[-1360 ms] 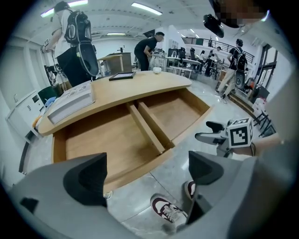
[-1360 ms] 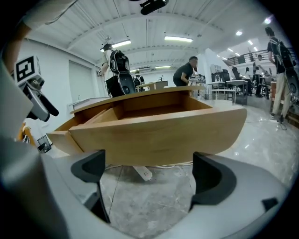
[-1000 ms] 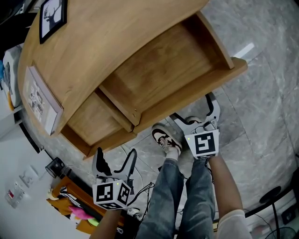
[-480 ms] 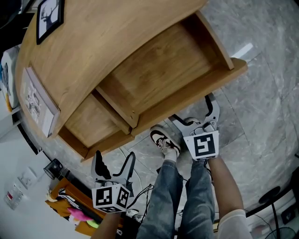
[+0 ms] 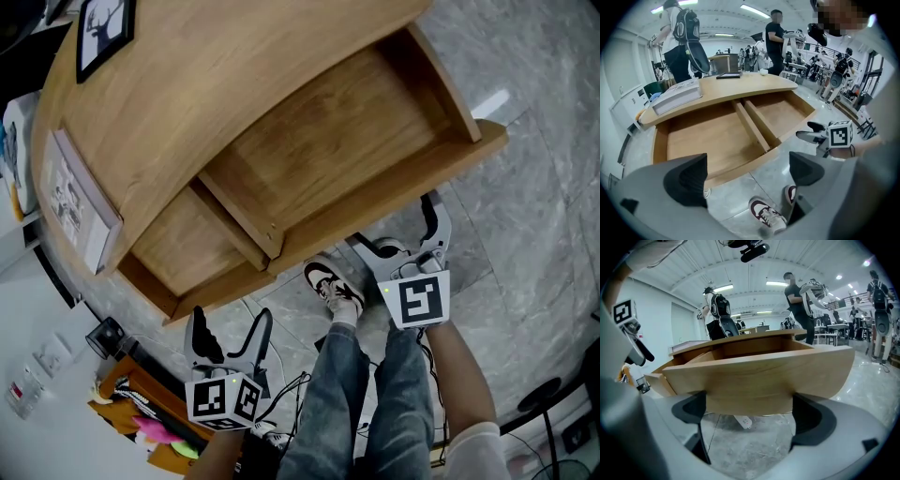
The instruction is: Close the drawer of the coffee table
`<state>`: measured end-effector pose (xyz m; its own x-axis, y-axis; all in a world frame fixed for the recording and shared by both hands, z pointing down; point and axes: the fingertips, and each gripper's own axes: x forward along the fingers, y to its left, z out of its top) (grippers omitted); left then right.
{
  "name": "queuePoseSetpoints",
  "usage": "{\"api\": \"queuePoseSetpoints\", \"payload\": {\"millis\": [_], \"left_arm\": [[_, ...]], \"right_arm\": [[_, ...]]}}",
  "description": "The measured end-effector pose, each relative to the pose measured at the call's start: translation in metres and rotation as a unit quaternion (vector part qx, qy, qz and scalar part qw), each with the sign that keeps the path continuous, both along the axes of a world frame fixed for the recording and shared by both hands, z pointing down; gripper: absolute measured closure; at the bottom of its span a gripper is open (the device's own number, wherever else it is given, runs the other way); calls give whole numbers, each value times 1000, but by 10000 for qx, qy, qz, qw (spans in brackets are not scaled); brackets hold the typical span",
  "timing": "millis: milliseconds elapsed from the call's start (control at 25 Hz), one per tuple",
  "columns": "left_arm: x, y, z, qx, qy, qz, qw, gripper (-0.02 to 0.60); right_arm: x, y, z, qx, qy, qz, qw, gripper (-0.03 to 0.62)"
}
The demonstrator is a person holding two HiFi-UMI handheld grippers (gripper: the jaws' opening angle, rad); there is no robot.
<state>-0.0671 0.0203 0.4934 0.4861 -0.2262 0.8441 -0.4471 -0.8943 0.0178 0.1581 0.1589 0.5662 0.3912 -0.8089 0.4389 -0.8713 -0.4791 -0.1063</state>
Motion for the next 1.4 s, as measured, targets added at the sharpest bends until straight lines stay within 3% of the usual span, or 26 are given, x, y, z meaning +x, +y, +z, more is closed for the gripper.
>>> {"api": "queuePoseSetpoints", "payload": {"millis": [360, 1400], "left_arm": [[2, -1, -1, -89, 98, -143, 9998, 41], [-3, -14, -4, -177, 167, -482, 9985, 41]], "right_arm": [[3, -1, -20, 206, -7, 311, 9993, 19], [18, -16, -38, 232, -41, 338, 9991, 26]]}}
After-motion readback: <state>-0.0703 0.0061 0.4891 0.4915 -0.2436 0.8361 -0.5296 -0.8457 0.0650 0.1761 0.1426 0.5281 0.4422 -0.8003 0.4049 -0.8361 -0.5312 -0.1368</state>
